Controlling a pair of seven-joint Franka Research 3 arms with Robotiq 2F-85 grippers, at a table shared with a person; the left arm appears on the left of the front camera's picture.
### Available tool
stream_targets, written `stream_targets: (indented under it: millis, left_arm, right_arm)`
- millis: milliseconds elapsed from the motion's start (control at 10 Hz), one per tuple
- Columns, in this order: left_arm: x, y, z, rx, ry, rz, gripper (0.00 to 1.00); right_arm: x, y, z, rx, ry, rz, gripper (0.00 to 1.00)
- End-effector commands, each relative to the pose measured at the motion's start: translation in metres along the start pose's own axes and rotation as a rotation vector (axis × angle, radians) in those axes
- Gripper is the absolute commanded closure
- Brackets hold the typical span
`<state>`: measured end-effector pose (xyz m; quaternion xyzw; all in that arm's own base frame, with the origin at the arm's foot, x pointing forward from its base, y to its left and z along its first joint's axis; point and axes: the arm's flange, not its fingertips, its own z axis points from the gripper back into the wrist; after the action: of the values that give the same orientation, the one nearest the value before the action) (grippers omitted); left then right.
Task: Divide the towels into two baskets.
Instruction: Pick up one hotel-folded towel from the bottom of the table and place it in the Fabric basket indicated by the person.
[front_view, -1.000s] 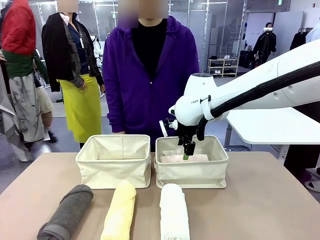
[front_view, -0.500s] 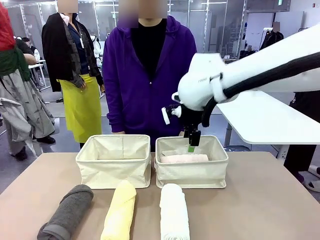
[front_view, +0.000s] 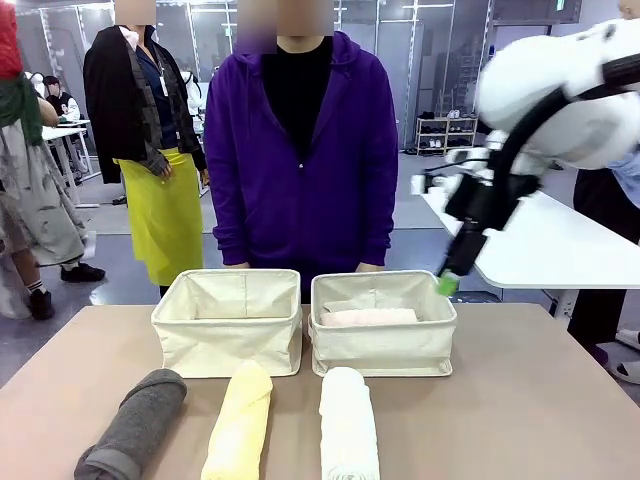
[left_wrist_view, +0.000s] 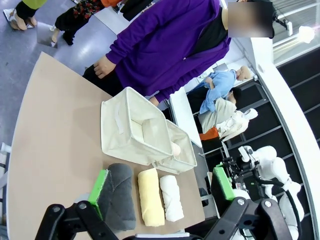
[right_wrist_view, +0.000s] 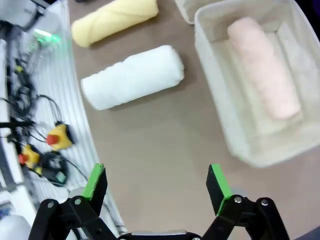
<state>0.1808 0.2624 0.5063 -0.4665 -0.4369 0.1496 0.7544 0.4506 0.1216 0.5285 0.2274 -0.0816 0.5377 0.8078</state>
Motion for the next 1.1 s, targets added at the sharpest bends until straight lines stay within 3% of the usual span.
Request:
stream_targets:
  millis: [0,200,300,400,800,1000]
  left_arm:
    - [0.001,0.0,0.001,-0.009,-0.002,-0.012,0.0]
    - [0.001,0.0,0.001,-0.009,-0.002,-0.012,0.0]
    - [0.001,0.0,0.001,-0.009,-0.002,-0.012,0.0]
    - [0.001,0.0,0.001,-0.009,-0.002,-0.012,0.0]
    - [0.001,0.0,0.001,-0.009,-0.002,-0.012,0.0]
    - [0.001,0.0,0.001,-0.009,-0.002,-0.012,0.0]
  right_arm:
    - [-0.069,0.011,0.008,0.079,-0.147,-0.158,0.0]
    - [-0.17,0.011,0.034,0.162,-0.358,-0.307,0.0]
    - [-0.255,0.007,0.042,0.216,-0.555,-0.425,0.0]
    - [-0.26,0.007,0.042,0.22,-0.564,-0.435,0.0]
    - [-0.372,0.034,0.009,0.244,-0.864,-0.64,0.0]
    - [-0.399,0.044,-0.014,0.262,-0.94,-0.692,0.0]
